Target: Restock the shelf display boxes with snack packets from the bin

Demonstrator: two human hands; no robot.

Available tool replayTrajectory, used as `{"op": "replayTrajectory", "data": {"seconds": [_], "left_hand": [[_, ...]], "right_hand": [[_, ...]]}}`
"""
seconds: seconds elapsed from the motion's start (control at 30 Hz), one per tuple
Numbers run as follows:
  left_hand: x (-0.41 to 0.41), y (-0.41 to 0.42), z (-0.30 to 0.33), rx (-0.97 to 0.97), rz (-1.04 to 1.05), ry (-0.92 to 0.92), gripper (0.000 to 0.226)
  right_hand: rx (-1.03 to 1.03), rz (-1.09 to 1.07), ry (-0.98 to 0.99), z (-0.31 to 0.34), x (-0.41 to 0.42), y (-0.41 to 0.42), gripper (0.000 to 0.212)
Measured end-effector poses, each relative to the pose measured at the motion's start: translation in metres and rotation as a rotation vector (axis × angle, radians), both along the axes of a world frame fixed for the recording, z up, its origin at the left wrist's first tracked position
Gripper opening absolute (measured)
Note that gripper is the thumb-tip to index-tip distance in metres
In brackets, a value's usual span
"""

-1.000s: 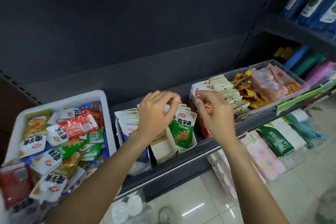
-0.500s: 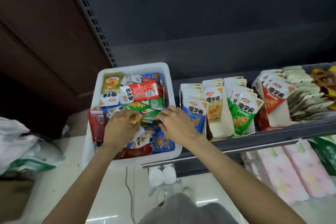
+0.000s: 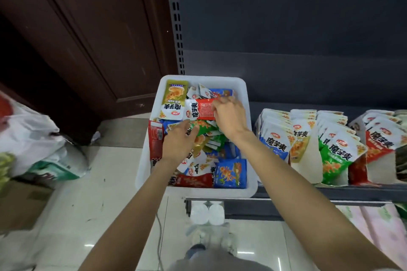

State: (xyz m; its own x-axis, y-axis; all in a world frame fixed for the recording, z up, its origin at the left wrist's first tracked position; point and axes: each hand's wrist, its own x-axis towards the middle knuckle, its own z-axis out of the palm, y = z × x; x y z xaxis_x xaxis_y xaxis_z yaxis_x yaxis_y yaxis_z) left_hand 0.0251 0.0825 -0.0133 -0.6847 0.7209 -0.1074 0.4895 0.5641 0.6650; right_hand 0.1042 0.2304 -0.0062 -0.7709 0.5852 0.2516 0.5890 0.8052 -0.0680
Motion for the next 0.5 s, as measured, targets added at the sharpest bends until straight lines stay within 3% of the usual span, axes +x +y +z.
{"op": "replayTrajectory", "data": {"seconds": [0.07, 0.17, 0.27, 0.37, 0.5], "left_hand": [[0.003, 0.003, 0.003, 0.065, 0.046, -0.098, 0.049], [0.007, 0.007, 0.005, 0.094, 0.059, -0.186, 0.049], [0.008, 0.011, 0.005, 0.123, 0.143, -0.35, 0.05], [0.013, 0.019, 0.001, 0.284, 0.314, -0.7, 0.056], [0.021, 0.028, -0.002, 0.363, 0.395, -0.845, 0.03]], "right_hand": [[-0.014, 0.001, 0.065, -0.007, 0.007, -0.007, 0.037], [-0.14, -0.056, -0.062, -0.007, 0.001, 0.004, 0.058], [-0.086, -0.046, -0.068, 0.003, 0.003, 0.005, 0.037], [-0.053, 0.046, 0.012, 0.003, 0.021, -0.017, 0.017], [0.082, 0.078, -0.021, -0.018, 0.035, -0.038, 0.027]]}}
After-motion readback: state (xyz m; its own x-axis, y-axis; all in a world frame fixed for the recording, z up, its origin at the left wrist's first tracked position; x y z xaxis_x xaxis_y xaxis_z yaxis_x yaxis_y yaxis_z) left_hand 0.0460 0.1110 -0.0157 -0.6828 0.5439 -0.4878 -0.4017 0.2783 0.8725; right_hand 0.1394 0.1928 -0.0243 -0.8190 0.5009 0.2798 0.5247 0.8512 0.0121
